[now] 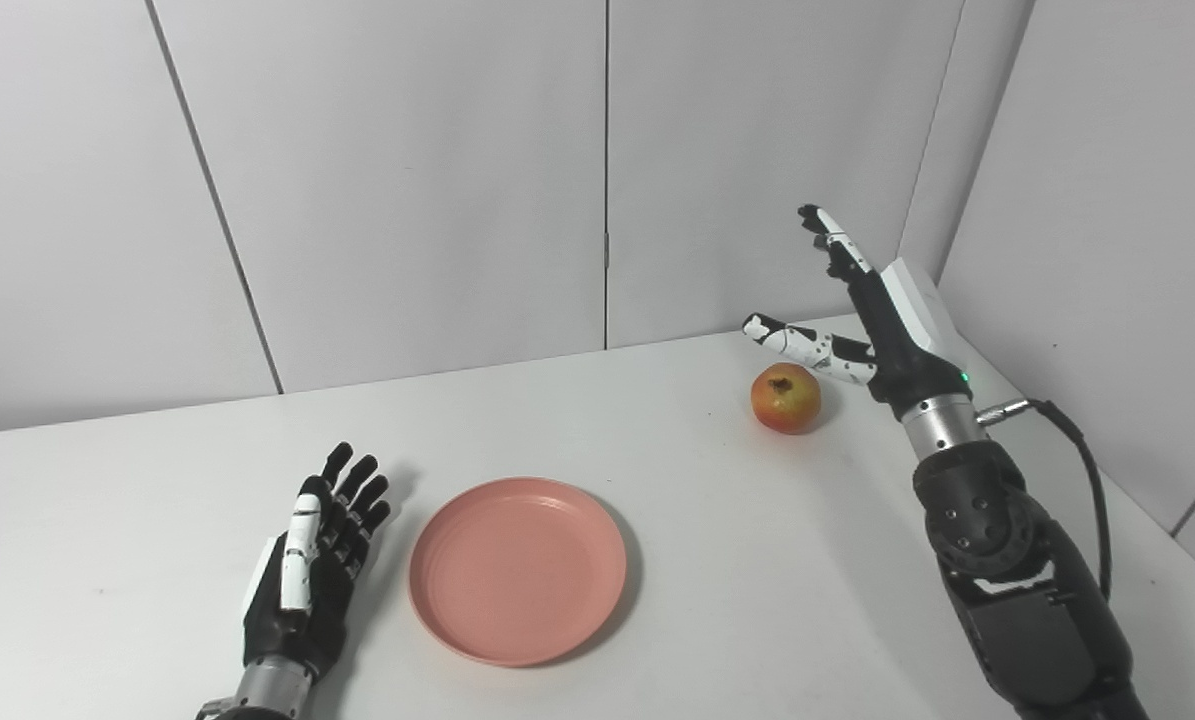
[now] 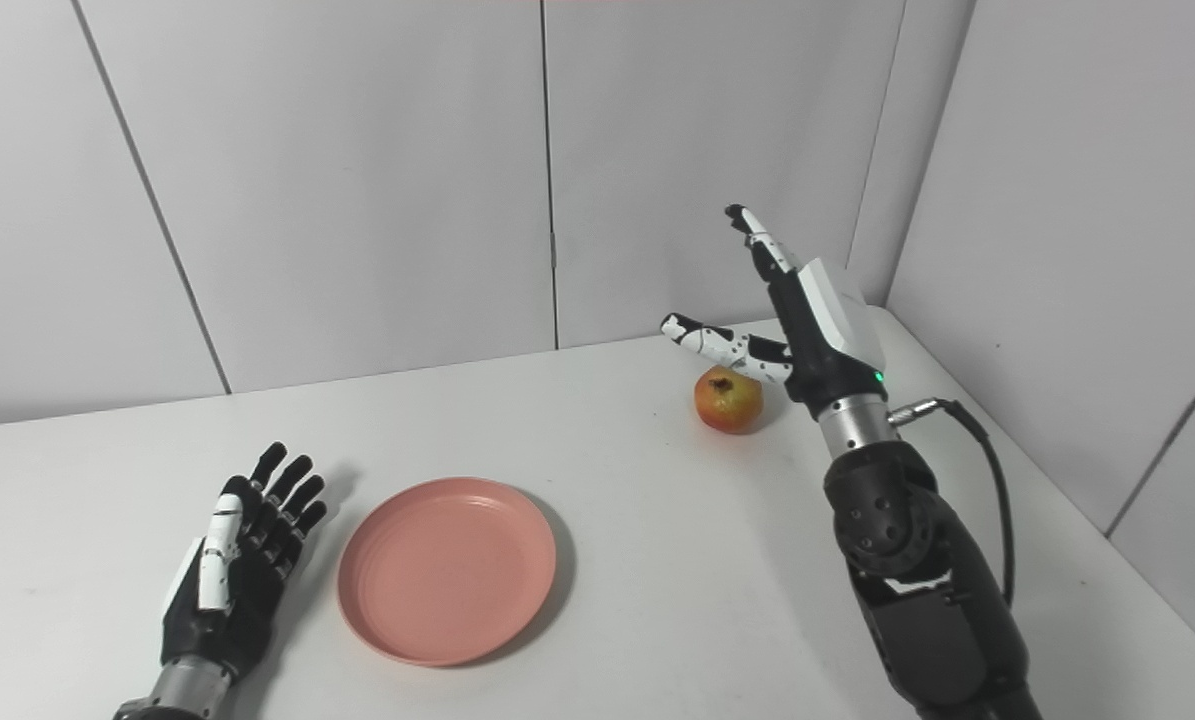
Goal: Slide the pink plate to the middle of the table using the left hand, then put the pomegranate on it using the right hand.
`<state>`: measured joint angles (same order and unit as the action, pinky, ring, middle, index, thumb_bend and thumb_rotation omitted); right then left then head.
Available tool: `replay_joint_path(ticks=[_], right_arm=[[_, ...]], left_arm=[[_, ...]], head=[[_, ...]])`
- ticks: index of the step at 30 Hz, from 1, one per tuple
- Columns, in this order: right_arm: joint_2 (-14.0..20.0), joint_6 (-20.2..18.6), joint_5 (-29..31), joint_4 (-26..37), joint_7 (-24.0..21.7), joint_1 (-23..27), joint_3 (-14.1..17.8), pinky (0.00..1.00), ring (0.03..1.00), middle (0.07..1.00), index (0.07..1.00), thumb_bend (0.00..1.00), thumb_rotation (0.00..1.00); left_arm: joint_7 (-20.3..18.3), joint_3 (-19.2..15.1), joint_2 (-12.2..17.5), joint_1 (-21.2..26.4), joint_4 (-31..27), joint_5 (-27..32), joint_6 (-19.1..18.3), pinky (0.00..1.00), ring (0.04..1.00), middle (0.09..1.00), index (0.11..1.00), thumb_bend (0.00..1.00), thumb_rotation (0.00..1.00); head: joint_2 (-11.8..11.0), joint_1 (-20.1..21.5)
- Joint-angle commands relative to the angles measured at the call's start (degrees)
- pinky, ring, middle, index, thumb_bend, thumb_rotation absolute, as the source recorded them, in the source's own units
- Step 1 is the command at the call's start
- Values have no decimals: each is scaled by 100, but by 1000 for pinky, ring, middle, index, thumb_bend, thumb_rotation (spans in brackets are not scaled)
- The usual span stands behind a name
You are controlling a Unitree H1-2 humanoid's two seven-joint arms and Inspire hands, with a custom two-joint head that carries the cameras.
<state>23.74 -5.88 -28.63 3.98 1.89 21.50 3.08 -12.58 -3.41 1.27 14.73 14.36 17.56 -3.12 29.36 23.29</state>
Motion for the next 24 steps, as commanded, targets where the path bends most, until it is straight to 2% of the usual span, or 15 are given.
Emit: replay_joint_path(ticks=[1,5,11,16,23,24], right_arm=[[179,11,-280,21,159,354,-6,819,897,933,931,868,665],[216,-240,-607,-211,89,399,-93,808,917,960,964,909,607],[219,-527,-832,-639,-23,491,-253,695,882,984,998,966,520],[216,-593,-932,-930,-81,570,-414,699,877,981,986,980,463],[230,-700,-1017,-1173,-230,659,-606,706,886,985,989,987,475],[222,-733,-1030,-1198,-249,673,-618,682,875,983,987,992,482]], left_arm=[[-70,-29,110,-94,161,22,-108,967,947,947,947,352,1000],[-115,-51,131,-93,160,70,-126,971,952,952,950,347,1000],[-149,-45,168,-110,137,104,-149,975,958,956,952,348,1000],[-139,-32,181,-123,104,96,-176,976,958,955,952,349,1000],[-160,-30,204,-163,19,114,-208,978,958,956,952,355,1000],[-143,-27,202,-172,-12,101,-227,975,956,955,951,355,1000]], head=[[4,19],[-14,36],[-2,36],[-2,36],[135,12],[135,12]])
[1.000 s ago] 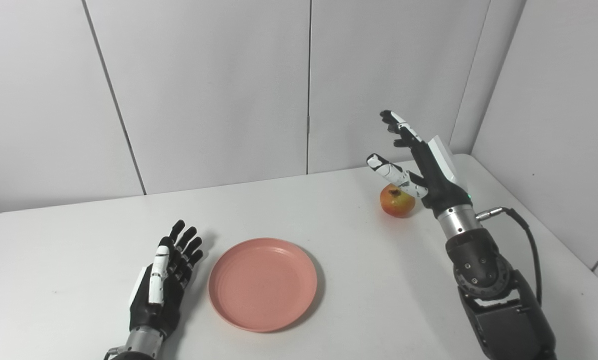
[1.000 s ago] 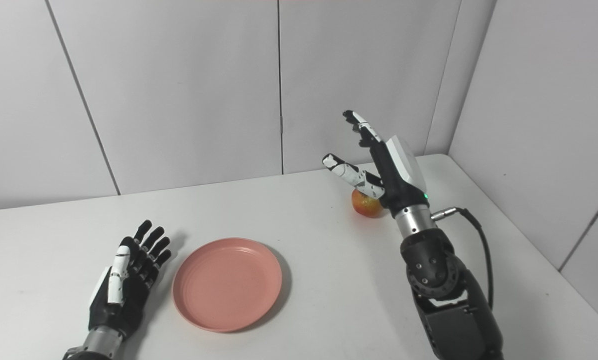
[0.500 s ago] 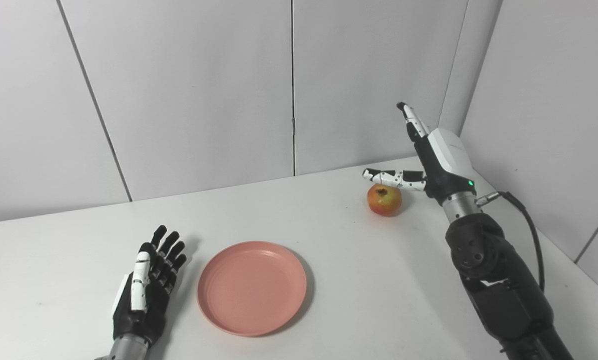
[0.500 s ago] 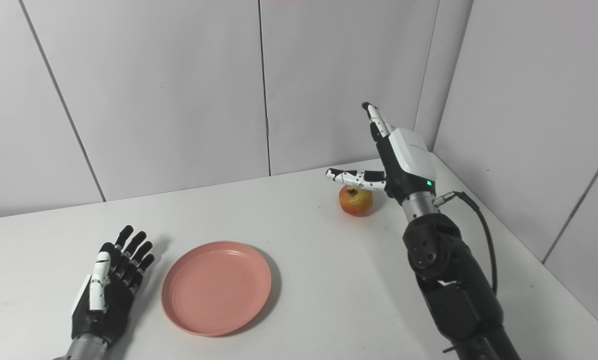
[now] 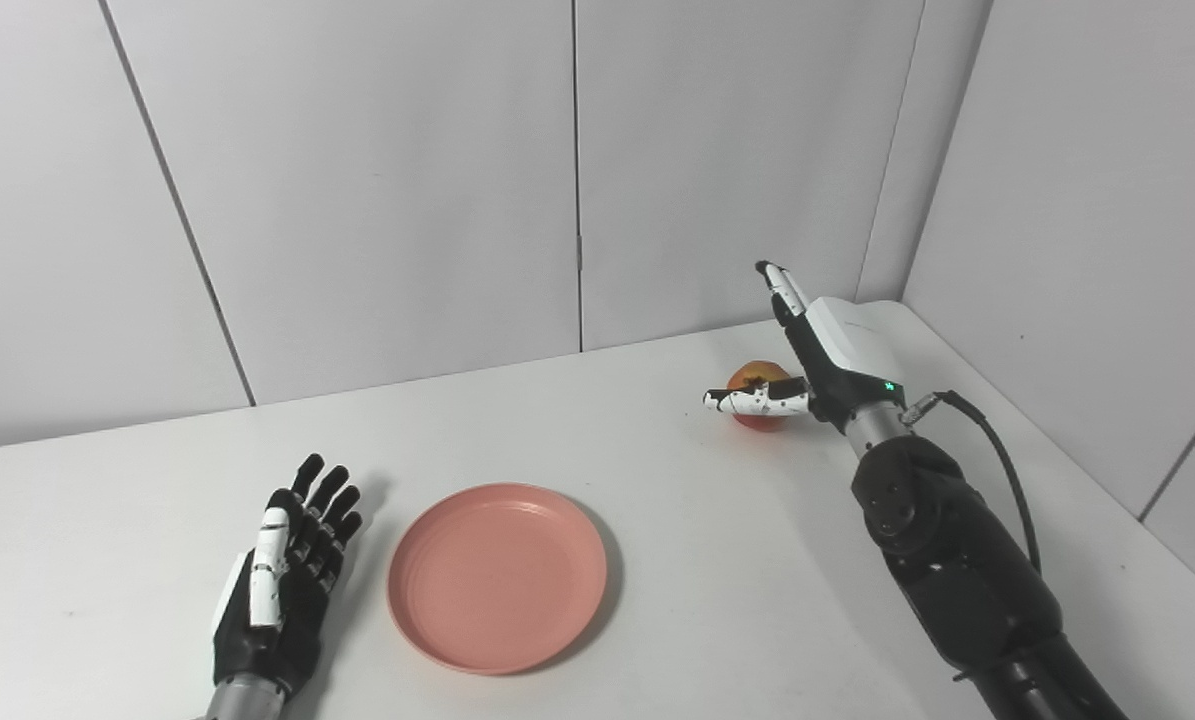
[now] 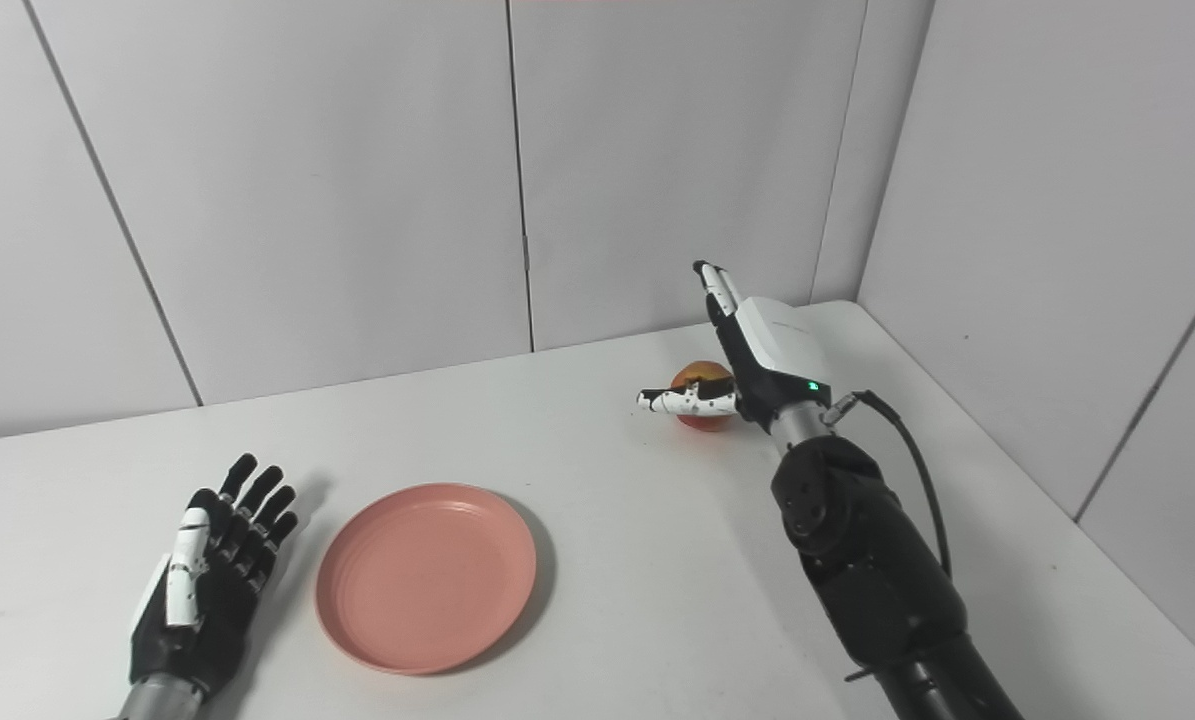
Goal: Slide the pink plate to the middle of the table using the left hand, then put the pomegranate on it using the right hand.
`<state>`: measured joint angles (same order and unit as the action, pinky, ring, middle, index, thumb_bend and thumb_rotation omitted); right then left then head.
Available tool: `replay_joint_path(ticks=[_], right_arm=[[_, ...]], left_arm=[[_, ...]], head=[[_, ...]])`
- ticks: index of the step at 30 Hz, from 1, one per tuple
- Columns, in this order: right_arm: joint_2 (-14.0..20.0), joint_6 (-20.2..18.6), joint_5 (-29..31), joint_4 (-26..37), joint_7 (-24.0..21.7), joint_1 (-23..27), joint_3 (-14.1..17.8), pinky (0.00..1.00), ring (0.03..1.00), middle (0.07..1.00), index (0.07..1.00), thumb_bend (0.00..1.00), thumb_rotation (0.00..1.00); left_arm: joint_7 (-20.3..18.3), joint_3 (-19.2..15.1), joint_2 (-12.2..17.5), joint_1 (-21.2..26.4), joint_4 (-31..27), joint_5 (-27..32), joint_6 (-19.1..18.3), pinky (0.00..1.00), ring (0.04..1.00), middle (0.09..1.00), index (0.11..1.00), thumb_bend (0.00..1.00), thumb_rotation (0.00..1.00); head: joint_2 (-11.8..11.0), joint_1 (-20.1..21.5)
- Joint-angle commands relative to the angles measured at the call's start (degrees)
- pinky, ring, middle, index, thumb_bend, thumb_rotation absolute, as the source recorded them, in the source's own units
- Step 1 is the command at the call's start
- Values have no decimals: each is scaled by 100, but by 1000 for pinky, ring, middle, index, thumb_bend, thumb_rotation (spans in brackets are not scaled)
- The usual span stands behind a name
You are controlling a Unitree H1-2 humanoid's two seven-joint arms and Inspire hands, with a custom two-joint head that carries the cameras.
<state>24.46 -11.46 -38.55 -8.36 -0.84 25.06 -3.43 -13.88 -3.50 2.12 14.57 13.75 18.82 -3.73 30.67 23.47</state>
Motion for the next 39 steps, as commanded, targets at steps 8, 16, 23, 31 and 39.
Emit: replay_joint_path(ticks=[8,16,23,31,39], right_arm=[[118,-215,-26,-436,55,496,-94,711,871,966,976,1000,474],[154,-106,26,-1058,172,688,-177,758,888,960,968,1000,470],[161,-108,99,-1356,228,762,-216,771,894,960,967,993,463],[141,-43,198,-1624,392,825,-239,766,881,949,946,968,410],[71,184,369,-1753,808,816,-193,725,829,886,885,932,311]], left_arm=[[15,-3,147,-195,-47,-31,-219,972,954,954,951,352,1000],[15,0,168,-222,-104,-31,-248,972,953,953,950,349,1000],[28,0,176,-228,-127,-34,-275,969,950,950,946,355,1000],[25,35,203,-257,-181,-85,-281,966,948,949,946,352,1000],[-17,34,202,-258,-154,-46,-244,976,951,954,952,354,1000]], head=[[55,-6],[86,-4],[102,-2],[112,-39],[123,-45]])
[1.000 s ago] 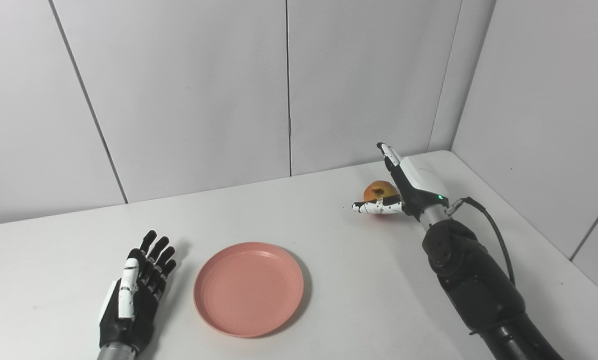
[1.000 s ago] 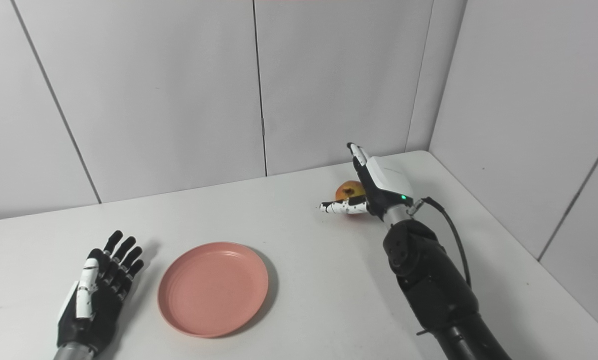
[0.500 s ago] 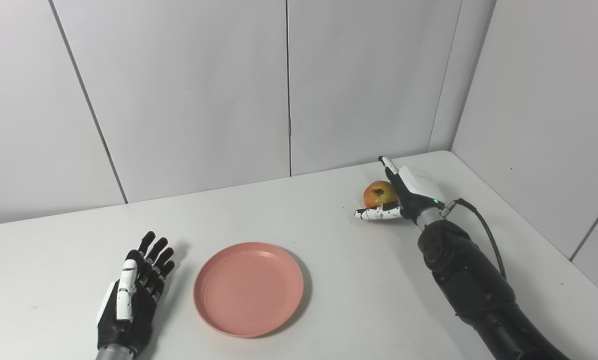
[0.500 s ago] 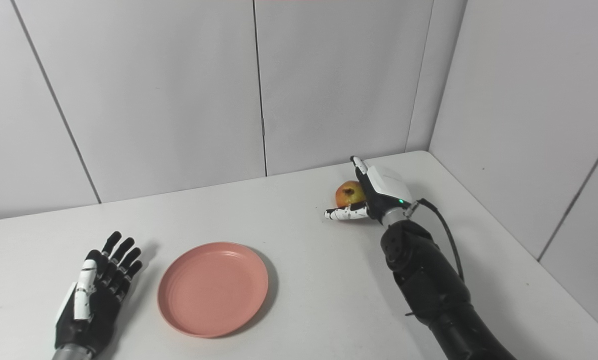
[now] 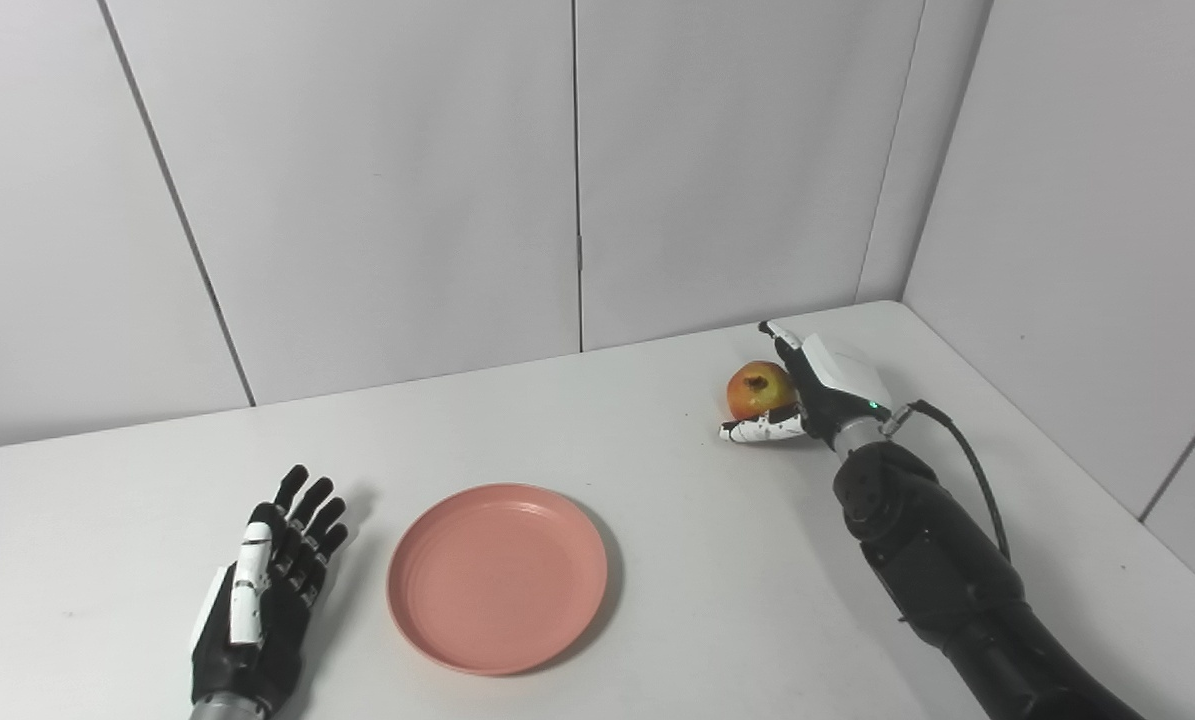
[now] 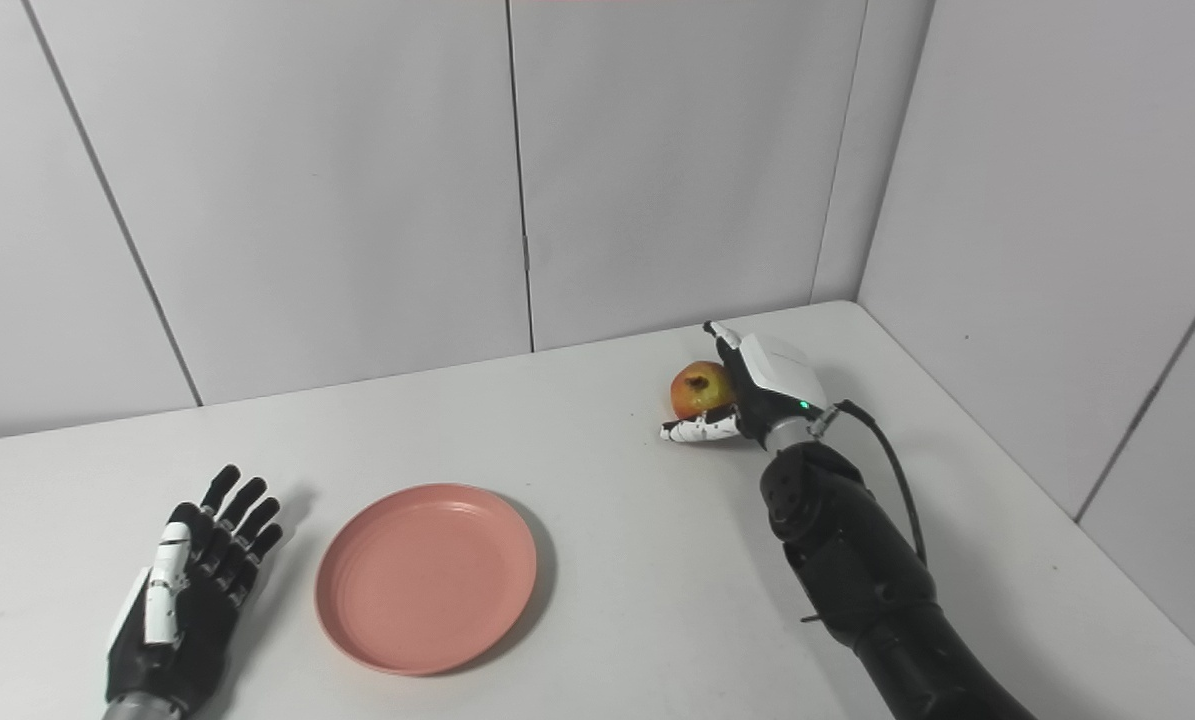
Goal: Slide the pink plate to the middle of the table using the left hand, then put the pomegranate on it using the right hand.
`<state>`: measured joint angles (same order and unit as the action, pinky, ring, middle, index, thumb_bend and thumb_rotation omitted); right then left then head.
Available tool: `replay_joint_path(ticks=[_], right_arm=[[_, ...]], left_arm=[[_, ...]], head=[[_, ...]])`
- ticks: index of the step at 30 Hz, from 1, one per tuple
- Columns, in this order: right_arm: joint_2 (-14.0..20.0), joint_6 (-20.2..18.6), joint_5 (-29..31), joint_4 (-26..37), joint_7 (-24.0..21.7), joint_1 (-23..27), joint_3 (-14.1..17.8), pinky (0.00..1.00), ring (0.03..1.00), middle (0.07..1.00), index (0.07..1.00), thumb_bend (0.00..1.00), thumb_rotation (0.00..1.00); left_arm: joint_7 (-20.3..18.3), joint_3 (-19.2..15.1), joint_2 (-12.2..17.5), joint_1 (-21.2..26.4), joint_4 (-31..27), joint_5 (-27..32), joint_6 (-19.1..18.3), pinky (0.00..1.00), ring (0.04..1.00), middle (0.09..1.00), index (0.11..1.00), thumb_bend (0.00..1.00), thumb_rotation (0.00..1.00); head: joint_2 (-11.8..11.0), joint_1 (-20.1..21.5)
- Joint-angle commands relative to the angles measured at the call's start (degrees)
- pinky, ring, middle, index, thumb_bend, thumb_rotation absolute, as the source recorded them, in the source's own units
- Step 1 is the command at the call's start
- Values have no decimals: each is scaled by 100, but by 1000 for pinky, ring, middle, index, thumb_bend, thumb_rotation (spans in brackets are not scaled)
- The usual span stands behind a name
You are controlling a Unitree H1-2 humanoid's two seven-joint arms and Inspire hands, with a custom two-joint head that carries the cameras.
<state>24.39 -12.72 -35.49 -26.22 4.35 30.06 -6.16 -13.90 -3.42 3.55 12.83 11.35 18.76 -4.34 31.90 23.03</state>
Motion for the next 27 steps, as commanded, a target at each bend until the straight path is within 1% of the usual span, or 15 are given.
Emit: replay_joint_path(ticks=[1,5,7,9,11,12,14,17,18,19,21,22,27], right_arm=[[64,368,99,-1,357,320,86,712,812,865,862,915,275],[12,571,225,-201,549,392,45,686,773,816,809,866,202],[-30,707,287,-337,649,448,40,670,755,796,787,849,184],[-67,870,355,-499,759,509,28,612,697,743,739,809,144],[-96,962,379,-643,850,568,-5,568,653,708,711,776,138],[-108,985,378,-699,887,592,-21,529,610,673,680,742,129],[-130,969,355,-825,938,650,-75,496,570,635,647,700,117],[-110,938,357,-904,836,696,-192,470,541,601,608,644,104],[-104,939,368,-914,813,701,-218,441,515,570,539,563,123],[-98,967,394,-922,791,700,-239,431,507,559,515,536,130],[-97,1013,470,-922,771,693,-246,394,474,522,493,507,135],[-101,1032,513,-918,769,688,-240,391,464,506,490,502,136],[-78,867,610,-674,671,623,-236,387,450,490,487,495,136]], left_arm=[[-5,28,59,-82,85,-52,-184,971,948,951,951,355,1000],[40,41,60,-93,53,-110,-194,963,943,947,947,357,1000],[37,38,54,-95,51,-102,-187,965,944,947,946,358,1000],[44,37,48,-99,41,-99,-201,966,943,947,946,354,1000],[47,44,48,-104,28,-104,-212,965,942,946,946,354,1000],[42,49,51,-105,26,-108,-207,966,944,948,947,356,1000],[28,52,59,-107,28,-98,-206,967,945,949,949,362,1000],[46,53,46,-101,36,-94,-227,968,945,950,950,364,1000],[50,51,42,-100,34,-87,-234,967,944,949,948,363,1000],[55,56,43,-100,33,-99,-223,967,943,948,948,362,1000],[55,70,48,-98,44,-124,-202,963,941,946,945,362,1000],[52,76,50,-96,53,-132,-195,963,942,947,946,365,1000],[92,100,28,-91,47,-155,-212,957,940,946,945,370,1000]], head=[[0,-1],[8,-22],[11,-25],[13,-33],[13,-33],[13,-33],[13,-33],[10,-63],[10,-63],[10,-63],[13,-101],[13,-101],[17,-160]])
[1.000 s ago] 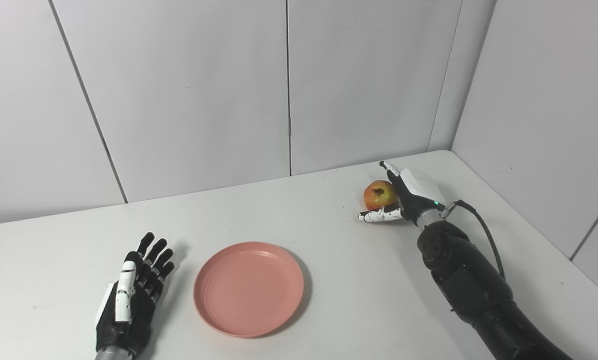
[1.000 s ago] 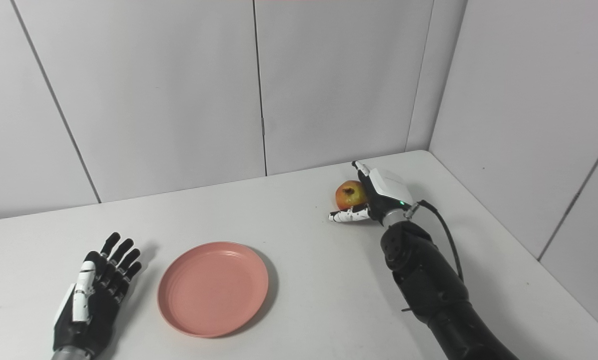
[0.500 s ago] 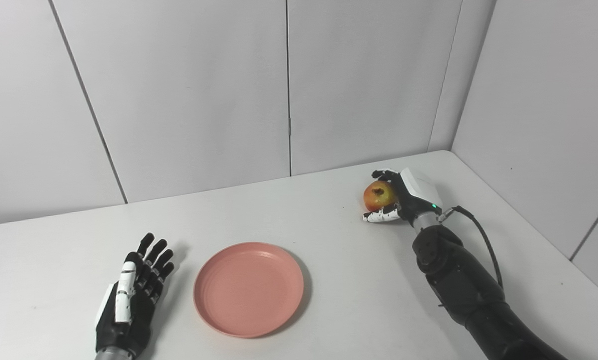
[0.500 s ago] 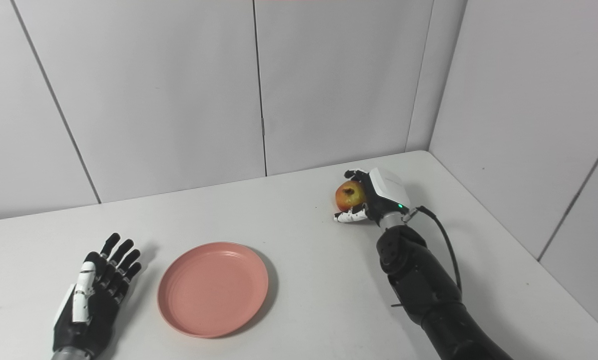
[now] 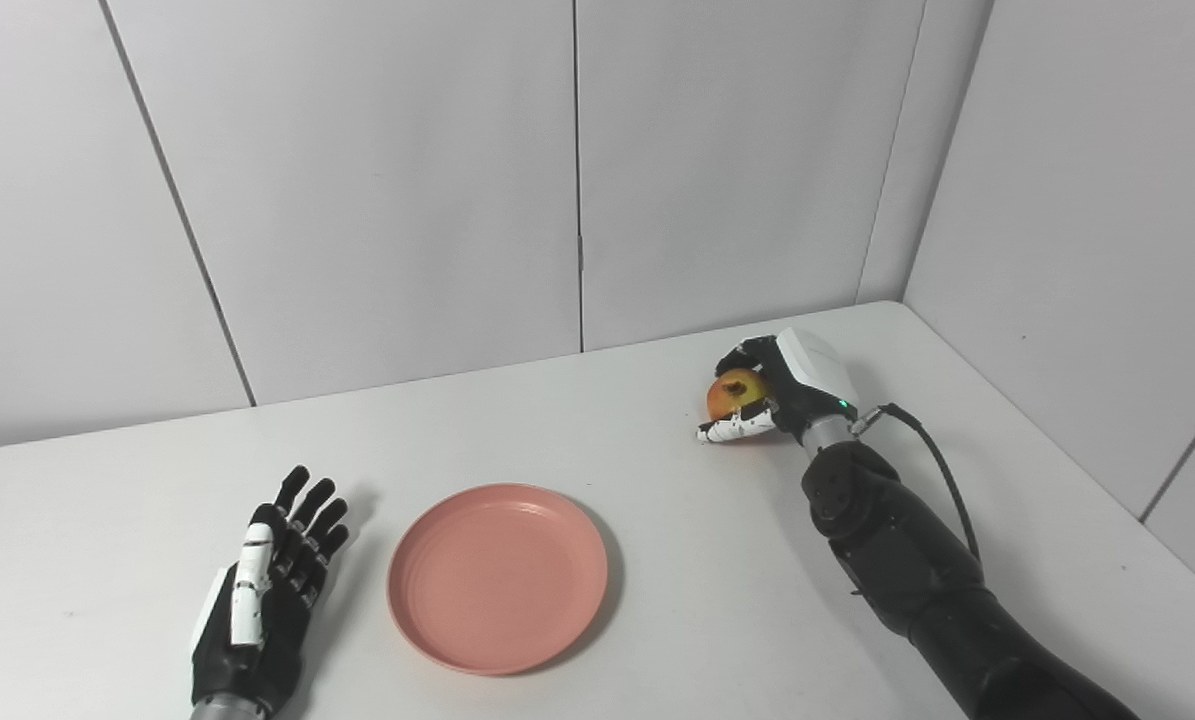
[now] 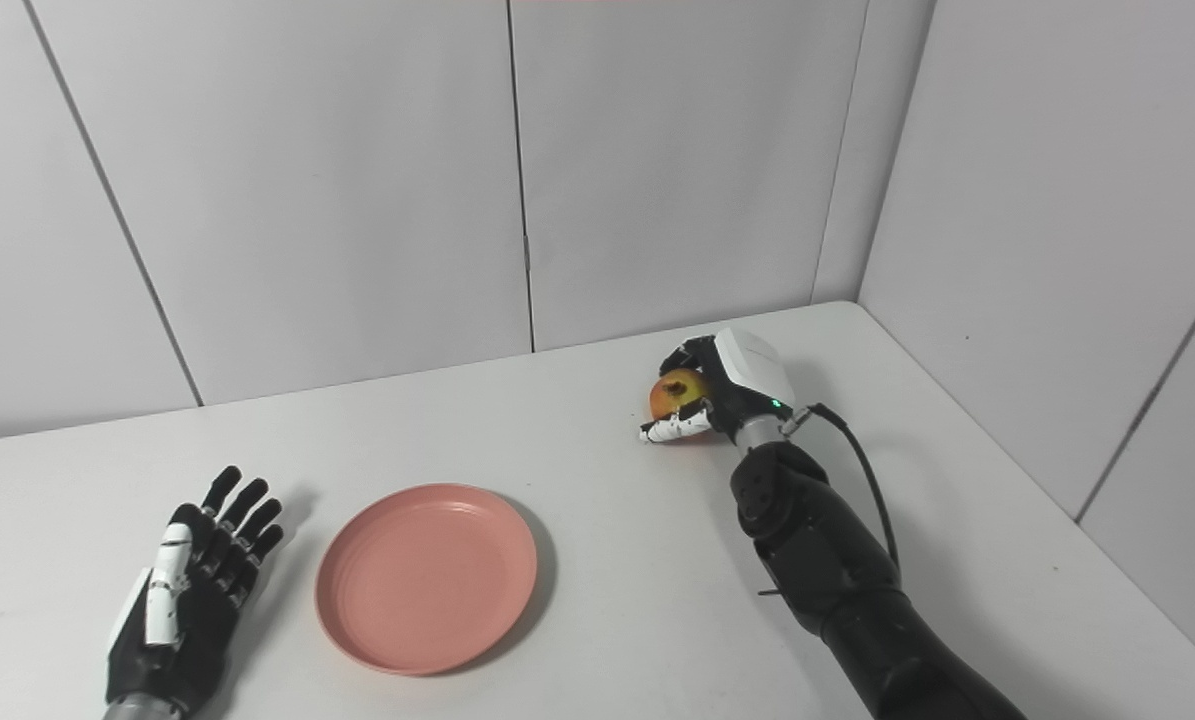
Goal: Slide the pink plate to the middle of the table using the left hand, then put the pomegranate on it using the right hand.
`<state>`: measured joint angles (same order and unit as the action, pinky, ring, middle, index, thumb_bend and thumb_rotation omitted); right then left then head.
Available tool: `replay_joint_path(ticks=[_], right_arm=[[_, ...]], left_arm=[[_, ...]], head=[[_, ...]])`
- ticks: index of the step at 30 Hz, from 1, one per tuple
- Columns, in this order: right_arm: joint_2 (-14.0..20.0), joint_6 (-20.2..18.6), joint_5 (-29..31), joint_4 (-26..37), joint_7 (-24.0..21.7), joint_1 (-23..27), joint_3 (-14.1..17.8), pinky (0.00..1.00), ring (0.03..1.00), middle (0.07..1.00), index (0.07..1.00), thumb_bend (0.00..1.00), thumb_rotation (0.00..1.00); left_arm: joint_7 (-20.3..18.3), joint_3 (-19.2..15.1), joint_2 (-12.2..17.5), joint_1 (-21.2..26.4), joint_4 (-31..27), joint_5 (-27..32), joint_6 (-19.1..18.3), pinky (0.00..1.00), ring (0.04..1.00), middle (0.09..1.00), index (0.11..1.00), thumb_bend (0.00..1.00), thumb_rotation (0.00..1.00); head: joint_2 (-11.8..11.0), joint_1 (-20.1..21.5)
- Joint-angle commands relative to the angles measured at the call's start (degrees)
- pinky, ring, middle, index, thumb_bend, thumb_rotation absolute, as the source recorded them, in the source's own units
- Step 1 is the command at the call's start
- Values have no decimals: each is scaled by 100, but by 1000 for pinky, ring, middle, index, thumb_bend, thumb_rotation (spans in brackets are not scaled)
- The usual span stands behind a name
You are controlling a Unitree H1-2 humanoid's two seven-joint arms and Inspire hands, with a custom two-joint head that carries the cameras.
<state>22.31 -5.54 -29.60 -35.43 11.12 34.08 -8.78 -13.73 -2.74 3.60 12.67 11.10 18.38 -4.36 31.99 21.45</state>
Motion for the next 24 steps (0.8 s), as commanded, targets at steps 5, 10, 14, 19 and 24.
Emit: replay_joint_path(ticks=[5,10,14,19,24], right_arm=[[174,-80,10,586,-228,153,59,398,457,500,488,494,135],[189,-173,21,1175,-351,51,167,397,445,493,489,495,135],[139,-394,-56,1992,-555,-88,170,388,437,489,489,496,133],[23,-563,-165,2923,-882,-239,60,391,451,498,489,495,132],[-217,-571,-185,3600,-1182,-346,-95,381,445,493,488,496,128]], left_arm=[[102,50,-6,-75,65,-174,-197,948,938,942,941,371,1000],[127,73,-39,-73,62,-214,-184,948,938,941,936,375,1000],[160,94,-89,-63,71,-255,-163,948,940,943,936,374,1000],[220,141,-156,-58,62,-309,-153,947,940,944,938,376,1000],[316,205,-238,-55,41,-441,-144,945,939,942,938,374,1000]], head=[[2,-57],[-3,-147],[-5,-260],[3,-404],[13,-663]])
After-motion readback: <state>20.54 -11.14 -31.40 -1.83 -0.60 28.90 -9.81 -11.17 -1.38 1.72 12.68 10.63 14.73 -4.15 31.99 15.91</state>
